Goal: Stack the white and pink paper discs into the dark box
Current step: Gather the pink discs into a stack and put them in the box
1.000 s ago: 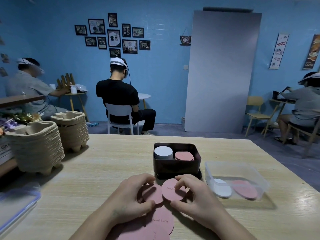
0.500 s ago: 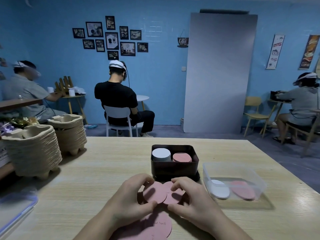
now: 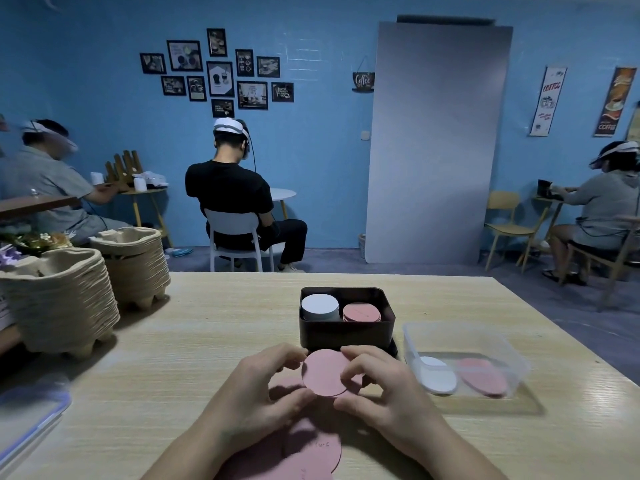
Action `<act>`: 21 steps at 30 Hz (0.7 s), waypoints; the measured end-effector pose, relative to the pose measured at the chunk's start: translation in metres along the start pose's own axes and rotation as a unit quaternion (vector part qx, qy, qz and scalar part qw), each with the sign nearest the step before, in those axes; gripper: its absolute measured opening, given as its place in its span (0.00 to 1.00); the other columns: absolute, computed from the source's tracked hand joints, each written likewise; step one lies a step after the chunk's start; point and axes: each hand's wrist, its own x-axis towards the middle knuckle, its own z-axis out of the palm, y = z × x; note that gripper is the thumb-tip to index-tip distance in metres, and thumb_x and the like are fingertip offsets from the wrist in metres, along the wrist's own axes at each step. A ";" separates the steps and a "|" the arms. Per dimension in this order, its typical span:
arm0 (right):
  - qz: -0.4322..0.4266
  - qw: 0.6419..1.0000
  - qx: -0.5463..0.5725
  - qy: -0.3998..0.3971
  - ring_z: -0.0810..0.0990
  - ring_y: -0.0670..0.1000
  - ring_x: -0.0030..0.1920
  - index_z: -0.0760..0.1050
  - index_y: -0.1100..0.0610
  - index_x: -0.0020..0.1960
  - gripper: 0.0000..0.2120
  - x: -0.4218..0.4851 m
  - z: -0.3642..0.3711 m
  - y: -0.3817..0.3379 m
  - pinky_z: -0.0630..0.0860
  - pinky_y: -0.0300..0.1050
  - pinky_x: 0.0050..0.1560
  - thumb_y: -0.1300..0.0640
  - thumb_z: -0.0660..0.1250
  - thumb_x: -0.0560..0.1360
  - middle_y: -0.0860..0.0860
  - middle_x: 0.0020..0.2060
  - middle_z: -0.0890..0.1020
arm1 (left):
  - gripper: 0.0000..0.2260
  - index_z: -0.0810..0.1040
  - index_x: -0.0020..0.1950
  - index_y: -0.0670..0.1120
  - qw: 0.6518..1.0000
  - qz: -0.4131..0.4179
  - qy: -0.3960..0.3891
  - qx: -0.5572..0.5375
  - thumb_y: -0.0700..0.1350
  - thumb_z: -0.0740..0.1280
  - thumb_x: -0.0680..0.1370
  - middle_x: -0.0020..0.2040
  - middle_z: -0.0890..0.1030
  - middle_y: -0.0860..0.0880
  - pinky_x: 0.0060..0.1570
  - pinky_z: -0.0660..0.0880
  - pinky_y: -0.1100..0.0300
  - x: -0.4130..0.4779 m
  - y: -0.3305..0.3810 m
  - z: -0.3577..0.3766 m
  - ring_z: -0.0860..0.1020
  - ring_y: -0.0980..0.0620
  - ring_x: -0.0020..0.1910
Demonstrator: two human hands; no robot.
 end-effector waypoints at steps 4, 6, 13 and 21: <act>-0.005 1.000 -0.004 -0.003 0.77 0.38 0.61 0.74 0.41 0.42 0.13 0.000 0.000 -0.002 0.73 0.30 0.52 0.49 0.80 0.70 0.42 0.63 0.79 | 0.10 0.79 0.56 0.55 1.000 0.008 -0.004 0.000 0.51 0.73 0.76 0.52 0.83 0.62 0.53 0.75 0.62 0.000 0.002 0.000 0.81 0.59 0.53; 0.003 1.000 0.005 -0.007 0.77 0.38 0.60 0.74 0.43 0.42 0.14 0.000 0.001 -0.003 0.74 0.29 0.50 0.50 0.80 0.70 0.42 0.64 0.78 | 0.09 0.80 0.55 0.55 1.000 0.008 -0.010 -0.003 0.52 0.72 0.76 0.51 0.83 0.62 0.52 0.75 0.65 0.000 0.004 0.002 0.81 0.60 0.52; 0.028 0.999 0.037 -0.016 0.79 0.46 0.55 0.77 0.47 0.45 0.14 0.000 0.003 -0.004 0.78 0.32 0.48 0.51 0.82 0.69 0.41 0.64 0.77 | 0.10 0.80 0.56 0.55 1.000 0.001 -0.028 -0.007 0.51 0.73 0.76 0.50 0.83 0.62 0.49 0.75 0.69 -0.001 0.004 0.006 0.80 0.61 0.52; 0.046 0.998 0.045 -0.023 0.80 0.42 0.58 0.76 0.45 0.43 0.14 0.000 0.004 -0.002 0.80 0.36 0.48 0.50 0.82 0.68 0.42 0.63 0.78 | 0.11 0.79 0.57 0.55 0.999 -0.005 -0.025 -0.023 0.53 0.73 0.76 0.50 0.83 0.61 0.47 0.75 0.70 -0.001 0.002 0.009 0.80 0.59 0.53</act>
